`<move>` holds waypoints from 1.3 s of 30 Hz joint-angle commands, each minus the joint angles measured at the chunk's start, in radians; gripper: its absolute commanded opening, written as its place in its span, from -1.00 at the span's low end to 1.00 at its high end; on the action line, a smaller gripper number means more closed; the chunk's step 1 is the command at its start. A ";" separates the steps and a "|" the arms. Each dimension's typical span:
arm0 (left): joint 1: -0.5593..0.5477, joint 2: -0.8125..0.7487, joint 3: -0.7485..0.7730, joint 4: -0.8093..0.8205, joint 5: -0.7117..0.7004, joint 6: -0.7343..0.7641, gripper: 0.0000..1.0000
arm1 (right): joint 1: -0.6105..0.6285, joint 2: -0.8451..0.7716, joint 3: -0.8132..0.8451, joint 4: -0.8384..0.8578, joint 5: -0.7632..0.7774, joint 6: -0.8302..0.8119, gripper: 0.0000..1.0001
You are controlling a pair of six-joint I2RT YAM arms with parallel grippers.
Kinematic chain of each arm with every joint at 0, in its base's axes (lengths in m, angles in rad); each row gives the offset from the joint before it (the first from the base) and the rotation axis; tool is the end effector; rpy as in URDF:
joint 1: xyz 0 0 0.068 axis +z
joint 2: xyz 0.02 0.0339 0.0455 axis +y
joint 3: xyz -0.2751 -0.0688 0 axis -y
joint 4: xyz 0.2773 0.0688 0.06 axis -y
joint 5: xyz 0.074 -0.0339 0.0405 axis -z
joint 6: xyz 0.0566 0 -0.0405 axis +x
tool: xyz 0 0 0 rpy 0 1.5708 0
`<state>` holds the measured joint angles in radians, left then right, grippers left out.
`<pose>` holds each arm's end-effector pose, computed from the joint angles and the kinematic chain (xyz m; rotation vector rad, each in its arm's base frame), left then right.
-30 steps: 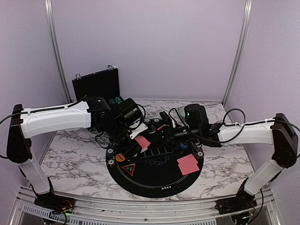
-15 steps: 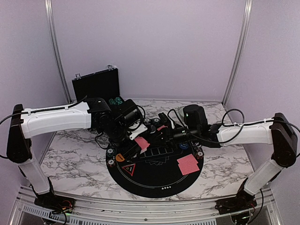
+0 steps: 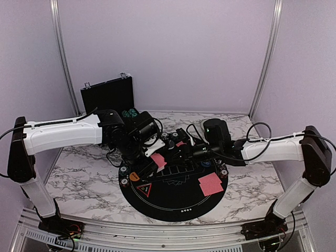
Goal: Distribute texas hold em gaming equipment
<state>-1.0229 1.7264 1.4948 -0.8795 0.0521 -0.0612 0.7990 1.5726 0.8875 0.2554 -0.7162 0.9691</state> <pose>0.2080 -0.3466 0.2631 1.2857 2.4282 -0.3930 0.2379 0.2977 0.2110 -0.3612 2.3794 1.7166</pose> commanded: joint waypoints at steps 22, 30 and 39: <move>0.004 -0.029 -0.005 0.007 0.008 0.012 -0.01 | -0.007 -0.015 0.059 -0.016 0.016 -0.019 -1.00; 0.004 -0.032 -0.011 0.008 0.004 0.009 -0.01 | -0.020 -0.027 0.058 -0.020 0.018 -0.024 -1.00; 0.006 -0.033 -0.013 0.007 0.002 0.008 0.00 | -0.031 -0.048 0.044 -0.024 0.027 -0.027 -1.00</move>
<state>-1.0225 1.7264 1.4887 -0.8646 0.0513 -0.0620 0.7841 1.5665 0.9054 0.2302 -0.7151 0.9577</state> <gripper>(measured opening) 0.654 0.004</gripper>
